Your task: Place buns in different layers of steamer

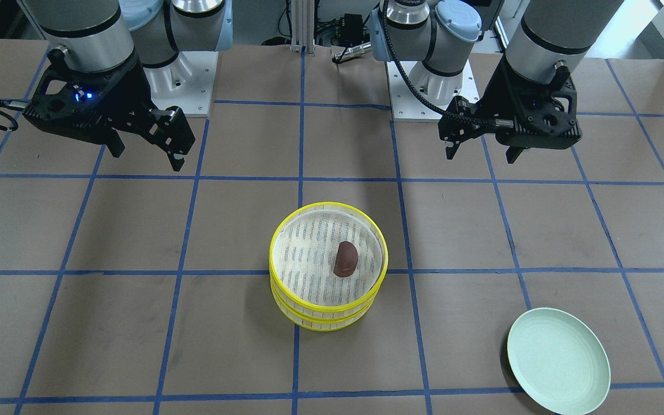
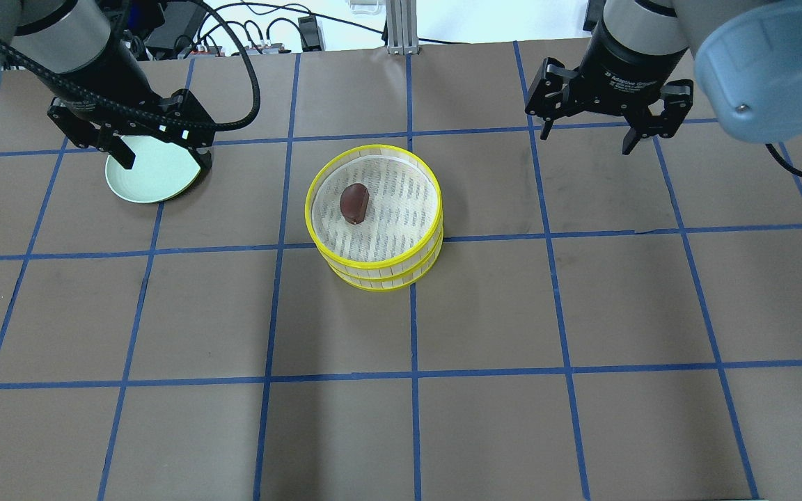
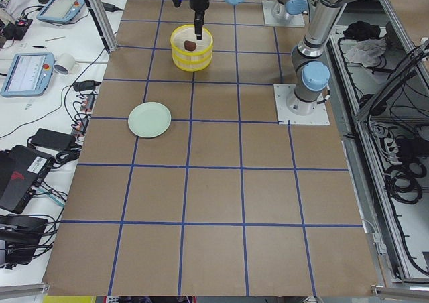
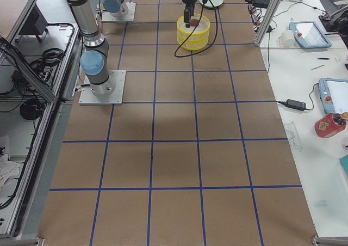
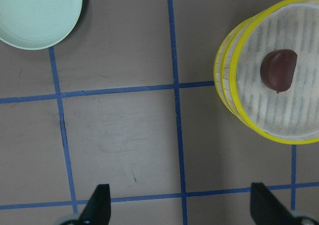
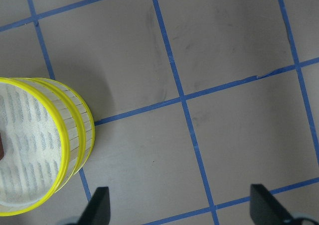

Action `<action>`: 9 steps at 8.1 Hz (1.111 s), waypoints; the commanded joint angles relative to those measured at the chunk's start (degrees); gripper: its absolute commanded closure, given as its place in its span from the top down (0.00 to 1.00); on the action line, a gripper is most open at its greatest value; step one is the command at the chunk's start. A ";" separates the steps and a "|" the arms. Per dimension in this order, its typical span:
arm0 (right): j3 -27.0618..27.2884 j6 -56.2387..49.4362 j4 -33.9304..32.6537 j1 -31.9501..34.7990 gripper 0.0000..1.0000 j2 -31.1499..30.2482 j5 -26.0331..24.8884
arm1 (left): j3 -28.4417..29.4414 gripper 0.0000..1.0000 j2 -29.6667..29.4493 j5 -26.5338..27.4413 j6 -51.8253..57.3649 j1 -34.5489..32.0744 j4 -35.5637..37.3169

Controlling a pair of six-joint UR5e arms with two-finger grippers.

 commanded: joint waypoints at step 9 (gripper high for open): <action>0.15 -0.42 0.35 0.02 1.00 -0.49 -0.06 | -0.52 1.00 0.12 0.05 0.05 0.09 -0.18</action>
